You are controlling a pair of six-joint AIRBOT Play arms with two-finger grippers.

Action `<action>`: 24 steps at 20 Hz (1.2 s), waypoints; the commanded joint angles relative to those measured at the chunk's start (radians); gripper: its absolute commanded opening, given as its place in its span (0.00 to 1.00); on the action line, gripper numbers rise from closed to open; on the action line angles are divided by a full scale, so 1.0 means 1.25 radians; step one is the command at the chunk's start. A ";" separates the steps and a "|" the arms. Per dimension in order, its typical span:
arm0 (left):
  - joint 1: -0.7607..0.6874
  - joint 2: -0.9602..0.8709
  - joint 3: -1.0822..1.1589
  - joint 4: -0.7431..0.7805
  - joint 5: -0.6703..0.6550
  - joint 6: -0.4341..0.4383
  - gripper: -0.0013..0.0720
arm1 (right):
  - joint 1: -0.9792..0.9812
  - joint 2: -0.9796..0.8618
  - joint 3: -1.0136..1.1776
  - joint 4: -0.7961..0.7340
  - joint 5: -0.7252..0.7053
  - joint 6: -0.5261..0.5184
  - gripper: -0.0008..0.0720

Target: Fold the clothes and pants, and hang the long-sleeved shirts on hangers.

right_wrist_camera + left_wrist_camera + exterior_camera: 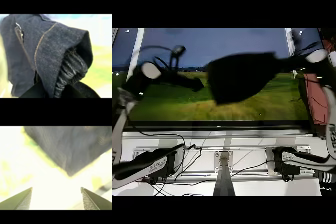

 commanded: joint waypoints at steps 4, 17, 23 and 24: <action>0.019 0.169 0.075 0.018 0.028 0.000 0.95 | -0.350 0.211 0.078 -0.371 0.024 0.466 0.06; 0.019 0.185 0.074 0.014 0.031 0.000 0.95 | -0.710 0.252 0.051 -0.430 0.428 0.519 0.99; 0.019 0.185 0.074 0.015 0.031 0.000 0.95 | -0.553 0.249 0.051 -0.395 0.358 0.322 0.35; 0.019 0.185 0.074 0.015 0.031 0.000 0.95 | -0.469 0.245 0.051 -0.392 0.342 0.289 0.18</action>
